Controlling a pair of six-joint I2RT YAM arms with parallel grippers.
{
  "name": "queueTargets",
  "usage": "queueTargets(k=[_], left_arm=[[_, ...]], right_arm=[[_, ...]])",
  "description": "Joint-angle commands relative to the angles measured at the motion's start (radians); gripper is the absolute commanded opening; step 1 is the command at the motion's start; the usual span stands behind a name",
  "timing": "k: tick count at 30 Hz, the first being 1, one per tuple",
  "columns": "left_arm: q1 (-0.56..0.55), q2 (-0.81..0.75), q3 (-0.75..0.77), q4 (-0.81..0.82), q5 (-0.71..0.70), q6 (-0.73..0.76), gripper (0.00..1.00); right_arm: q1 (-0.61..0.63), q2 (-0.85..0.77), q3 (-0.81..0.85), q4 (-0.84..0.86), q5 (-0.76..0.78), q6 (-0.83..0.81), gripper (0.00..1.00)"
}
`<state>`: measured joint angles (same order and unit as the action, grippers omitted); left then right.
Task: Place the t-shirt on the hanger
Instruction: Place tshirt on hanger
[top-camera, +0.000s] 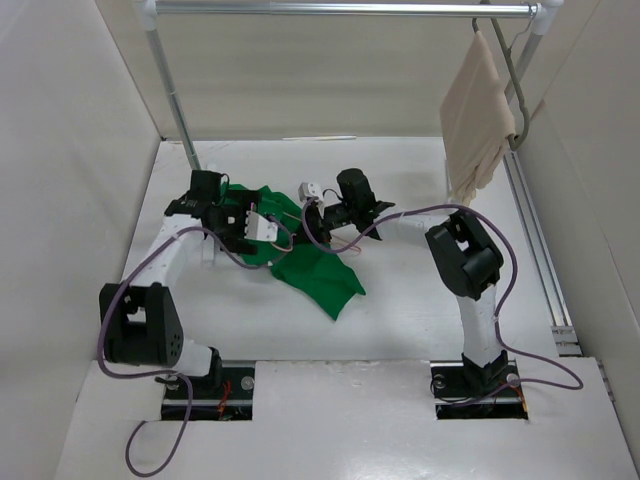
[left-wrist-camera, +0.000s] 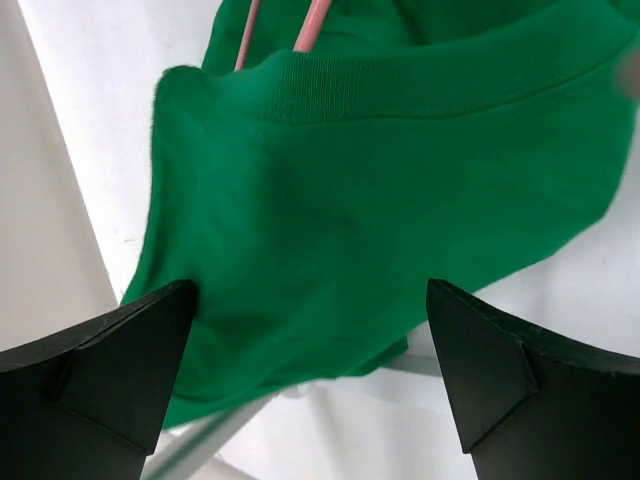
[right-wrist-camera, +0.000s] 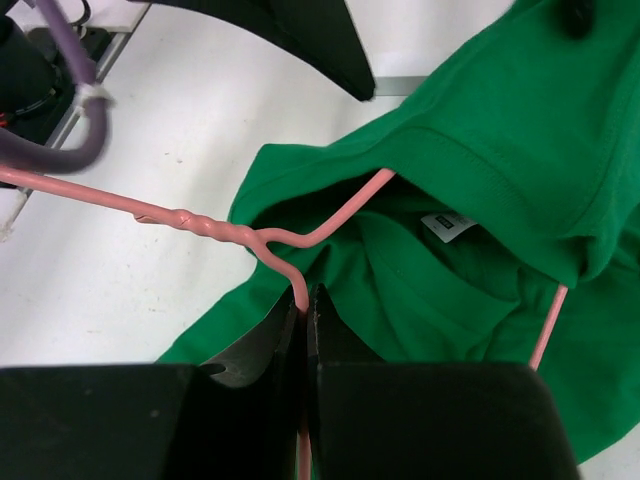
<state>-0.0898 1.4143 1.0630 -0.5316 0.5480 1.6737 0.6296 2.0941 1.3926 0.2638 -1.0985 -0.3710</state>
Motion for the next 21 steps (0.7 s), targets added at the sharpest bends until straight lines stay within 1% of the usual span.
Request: queueTargets(k=[1, 3, 4, 5, 7, 11, 13, 14, 16, 17, 18, 19, 20, 21], left_arm=[[0.004, 0.031, 0.074, 0.002, 0.055, 0.052, 1.0], [0.004, 0.049, 0.107, 0.012, 0.096, 0.043, 1.0], [0.018, 0.049, 0.117, 0.012, 0.152, 0.061, 1.0], [0.03, 0.049, 0.132, 0.012, 0.17, 0.084, 1.0], [0.03, 0.089, 0.143, -0.019, 0.17, 0.144, 1.0], [0.012, 0.179, 0.202, -0.042, 0.17, 0.167, 1.0], [0.002, 0.24, 0.251, -0.103, 0.139, 0.201, 1.0], [-0.013, 0.258, 0.261, -0.117, 0.106, 0.213, 1.0], [-0.025, 0.305, 0.271, -0.126, 0.093, 0.233, 1.0], [-0.025, 0.32, 0.282, -0.146, 0.078, 0.233, 0.94], [-0.034, 0.337, 0.296, -0.165, 0.069, 0.25, 0.59], [-0.034, 0.351, 0.337, -0.185, 0.058, 0.25, 0.33], [-0.034, 0.376, 0.363, -0.23, 0.058, 0.236, 0.05], [-0.034, 0.376, 0.386, -0.241, 0.067, 0.204, 0.0]], right_arm=[[0.001, -0.009, 0.032, -0.004, -0.02, -0.037, 0.0], [0.001, 0.0, 0.058, -0.014, -0.02, -0.037, 0.0], [0.001, 0.0, 0.059, -0.014, -0.029, -0.037, 0.0], [0.001, 0.0, 0.071, -0.024, -0.038, -0.037, 0.0], [-0.008, 0.009, 0.083, -0.024, -0.052, -0.037, 0.0], [-0.018, 0.009, 0.117, -0.046, -0.073, -0.046, 0.0], [-0.027, 0.009, 0.129, -0.055, -0.086, -0.046, 0.0], [-0.027, 0.009, 0.129, -0.055, -0.086, -0.046, 0.0], [-0.036, 0.018, 0.14, -0.064, -0.096, -0.046, 0.0], [-0.036, 0.029, 0.151, -0.064, -0.097, -0.046, 0.0], [-0.036, 0.029, 0.161, -0.064, -0.097, -0.046, 0.0], [-0.036, 0.029, 0.161, -0.075, -0.097, -0.046, 0.0], [-0.045, 0.038, 0.17, -0.075, -0.097, -0.046, 0.0], [-0.045, 0.038, 0.171, -0.075, -0.097, -0.046, 0.0]])
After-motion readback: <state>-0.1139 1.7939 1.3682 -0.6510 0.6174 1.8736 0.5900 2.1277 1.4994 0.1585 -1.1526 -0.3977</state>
